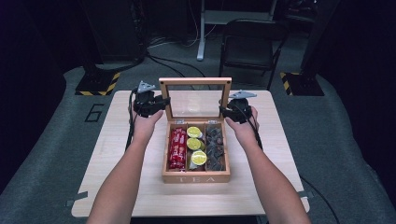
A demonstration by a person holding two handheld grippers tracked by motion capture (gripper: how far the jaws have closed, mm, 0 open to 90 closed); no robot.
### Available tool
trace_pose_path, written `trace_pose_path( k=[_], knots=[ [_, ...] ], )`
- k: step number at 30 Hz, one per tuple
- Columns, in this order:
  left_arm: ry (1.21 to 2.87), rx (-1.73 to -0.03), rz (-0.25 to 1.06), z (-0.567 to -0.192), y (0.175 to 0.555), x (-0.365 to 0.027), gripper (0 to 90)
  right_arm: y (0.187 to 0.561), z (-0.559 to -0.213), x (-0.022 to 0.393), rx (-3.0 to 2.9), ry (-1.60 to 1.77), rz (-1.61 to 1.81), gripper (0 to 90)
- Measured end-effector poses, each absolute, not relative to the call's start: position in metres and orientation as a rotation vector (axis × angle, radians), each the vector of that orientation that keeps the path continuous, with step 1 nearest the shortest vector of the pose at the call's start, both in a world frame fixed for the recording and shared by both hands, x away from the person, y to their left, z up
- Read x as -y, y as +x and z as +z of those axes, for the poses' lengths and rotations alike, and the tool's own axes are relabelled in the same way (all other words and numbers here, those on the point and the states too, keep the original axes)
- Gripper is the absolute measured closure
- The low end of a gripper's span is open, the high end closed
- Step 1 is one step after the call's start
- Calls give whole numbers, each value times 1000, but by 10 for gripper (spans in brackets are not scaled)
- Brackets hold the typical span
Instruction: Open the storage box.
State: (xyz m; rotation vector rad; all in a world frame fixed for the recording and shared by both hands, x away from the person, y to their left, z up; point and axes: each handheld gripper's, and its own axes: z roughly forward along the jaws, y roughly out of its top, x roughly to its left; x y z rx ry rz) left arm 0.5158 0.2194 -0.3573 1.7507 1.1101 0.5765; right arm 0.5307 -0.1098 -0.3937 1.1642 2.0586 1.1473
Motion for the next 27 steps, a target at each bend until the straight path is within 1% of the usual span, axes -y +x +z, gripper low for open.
trace_pose_path(
  k=[9, 18, 27],
  knots=[
    [1768, -1104, 592, -357, 520, -219, 638, 533, -398, 106, -2061, 1165, 1110, 625],
    [1767, -1108, 589, -358, 521, -219, 639, 535, -408, 107, -2076, 1177, 1092, 628],
    [1765, -1126, 577, -360, 523, -219, 638, 536, -410, 106, -2071, 1183, 1091, 639]
  ],
)
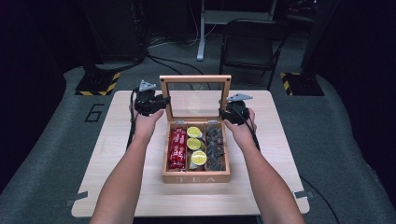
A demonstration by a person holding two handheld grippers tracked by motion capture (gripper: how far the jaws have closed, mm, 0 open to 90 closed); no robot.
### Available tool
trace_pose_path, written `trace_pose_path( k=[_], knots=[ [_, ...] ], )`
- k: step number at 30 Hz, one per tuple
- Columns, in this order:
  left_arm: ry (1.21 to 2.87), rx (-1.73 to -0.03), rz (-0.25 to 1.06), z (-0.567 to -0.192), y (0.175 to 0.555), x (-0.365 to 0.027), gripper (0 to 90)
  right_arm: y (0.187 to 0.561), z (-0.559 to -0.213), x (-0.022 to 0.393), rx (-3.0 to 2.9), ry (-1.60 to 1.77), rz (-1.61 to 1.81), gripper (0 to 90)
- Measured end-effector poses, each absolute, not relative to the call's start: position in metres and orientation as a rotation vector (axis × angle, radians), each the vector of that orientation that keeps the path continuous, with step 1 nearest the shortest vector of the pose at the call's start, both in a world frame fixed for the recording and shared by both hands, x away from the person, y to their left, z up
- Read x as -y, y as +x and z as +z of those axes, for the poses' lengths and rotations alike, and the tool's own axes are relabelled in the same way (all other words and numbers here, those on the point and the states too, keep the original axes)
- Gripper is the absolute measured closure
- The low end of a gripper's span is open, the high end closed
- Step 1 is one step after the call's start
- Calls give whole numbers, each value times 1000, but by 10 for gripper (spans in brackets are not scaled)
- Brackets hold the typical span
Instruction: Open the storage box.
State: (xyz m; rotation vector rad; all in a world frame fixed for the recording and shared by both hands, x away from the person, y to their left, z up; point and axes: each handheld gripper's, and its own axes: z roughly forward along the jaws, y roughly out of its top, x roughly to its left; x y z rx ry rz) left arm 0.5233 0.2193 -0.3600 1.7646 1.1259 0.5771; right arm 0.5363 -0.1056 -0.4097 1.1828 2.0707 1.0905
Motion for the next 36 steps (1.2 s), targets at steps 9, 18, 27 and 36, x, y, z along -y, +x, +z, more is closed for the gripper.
trace_pose_path(
  k=[9, 18, 27, 36],
  knots=[
    [1771, -1138, 559, -363, 525, -220, 634, 537, -411, 107, -2071, 1178, 1101, 645],
    [1765, -1135, 546, -364, 523, -220, 620, 537, -410, 107, -2071, 1178, 1100, 646],
    [1756, -1115, 551, -367, 518, -220, 564, 538, -410, 106, -2073, 1189, 1097, 646],
    [1761, -1090, 526, -369, 510, -224, 550, 540, -410, 106, -2071, 1199, 1097, 646]
  ],
)
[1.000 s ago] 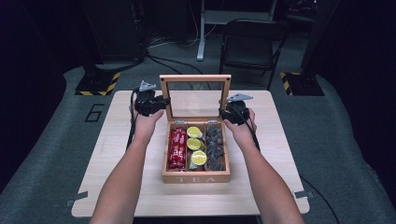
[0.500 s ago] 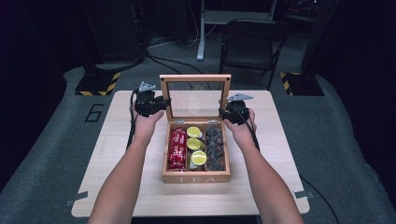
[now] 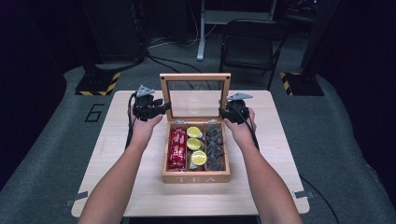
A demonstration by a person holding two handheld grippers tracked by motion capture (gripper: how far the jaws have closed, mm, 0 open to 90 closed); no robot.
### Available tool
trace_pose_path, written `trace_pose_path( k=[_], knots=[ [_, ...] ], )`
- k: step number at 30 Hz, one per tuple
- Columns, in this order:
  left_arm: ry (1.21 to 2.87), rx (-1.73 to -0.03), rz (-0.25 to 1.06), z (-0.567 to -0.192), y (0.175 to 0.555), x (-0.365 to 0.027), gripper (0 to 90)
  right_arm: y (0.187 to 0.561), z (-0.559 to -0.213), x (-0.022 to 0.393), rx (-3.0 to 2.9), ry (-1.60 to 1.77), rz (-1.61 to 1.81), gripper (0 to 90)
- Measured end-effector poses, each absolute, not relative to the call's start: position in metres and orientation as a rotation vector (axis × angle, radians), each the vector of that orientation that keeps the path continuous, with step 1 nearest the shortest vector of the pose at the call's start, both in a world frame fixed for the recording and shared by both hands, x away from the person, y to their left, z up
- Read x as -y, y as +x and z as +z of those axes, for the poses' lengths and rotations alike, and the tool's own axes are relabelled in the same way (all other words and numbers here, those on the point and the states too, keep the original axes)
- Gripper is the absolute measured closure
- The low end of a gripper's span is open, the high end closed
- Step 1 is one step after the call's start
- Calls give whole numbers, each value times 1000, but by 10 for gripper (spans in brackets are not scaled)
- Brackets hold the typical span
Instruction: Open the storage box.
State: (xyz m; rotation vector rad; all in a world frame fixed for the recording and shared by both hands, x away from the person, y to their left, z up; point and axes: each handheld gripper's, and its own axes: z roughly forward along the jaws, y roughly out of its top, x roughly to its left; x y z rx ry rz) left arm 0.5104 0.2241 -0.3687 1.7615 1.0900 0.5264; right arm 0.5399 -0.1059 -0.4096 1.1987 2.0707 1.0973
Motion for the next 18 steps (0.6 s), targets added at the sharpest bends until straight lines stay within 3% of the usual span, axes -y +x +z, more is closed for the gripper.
trace_pose_path(
  k=[18],
  knots=[
    [1793, -1038, 474, -368, 486, -239, 544, 544, -409, 103, -2060, 1242, 1082, 645]
  ],
)
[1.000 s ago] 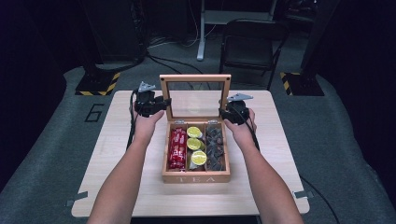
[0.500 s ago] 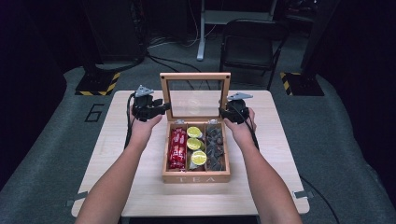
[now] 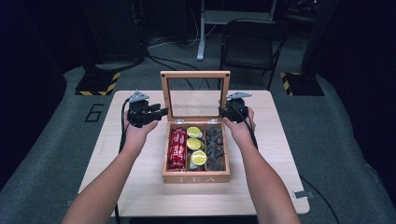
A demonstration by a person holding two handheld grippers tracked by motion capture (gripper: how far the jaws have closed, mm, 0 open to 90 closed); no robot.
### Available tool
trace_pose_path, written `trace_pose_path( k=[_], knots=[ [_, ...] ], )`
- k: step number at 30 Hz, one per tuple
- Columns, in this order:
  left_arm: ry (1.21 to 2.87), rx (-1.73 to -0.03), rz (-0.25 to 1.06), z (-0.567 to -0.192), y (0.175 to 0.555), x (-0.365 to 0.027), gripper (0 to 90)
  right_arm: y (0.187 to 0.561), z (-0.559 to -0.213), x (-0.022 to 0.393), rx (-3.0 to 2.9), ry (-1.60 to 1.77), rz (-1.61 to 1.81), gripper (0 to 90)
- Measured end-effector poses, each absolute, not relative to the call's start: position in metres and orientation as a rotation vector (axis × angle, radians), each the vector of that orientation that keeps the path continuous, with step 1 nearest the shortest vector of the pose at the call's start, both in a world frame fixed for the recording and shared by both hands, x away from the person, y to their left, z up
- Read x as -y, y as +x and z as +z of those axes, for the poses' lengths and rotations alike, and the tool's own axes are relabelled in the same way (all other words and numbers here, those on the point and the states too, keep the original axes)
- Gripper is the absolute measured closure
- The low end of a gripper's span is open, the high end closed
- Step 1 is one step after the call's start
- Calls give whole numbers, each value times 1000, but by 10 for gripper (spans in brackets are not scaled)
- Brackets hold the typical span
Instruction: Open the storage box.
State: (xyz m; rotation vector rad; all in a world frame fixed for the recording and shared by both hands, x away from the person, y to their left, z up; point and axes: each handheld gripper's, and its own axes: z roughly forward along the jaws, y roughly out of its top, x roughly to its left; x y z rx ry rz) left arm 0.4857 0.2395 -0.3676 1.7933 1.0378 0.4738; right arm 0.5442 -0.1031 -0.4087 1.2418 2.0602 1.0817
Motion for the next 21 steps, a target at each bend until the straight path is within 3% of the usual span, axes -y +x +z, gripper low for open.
trace_pose_path(
  k=[21],
  knots=[
    [1805, -1035, 451, -375, 476, -243, 536, 558, -409, 100, -2063, 1307, 1061, 635]
  ],
)
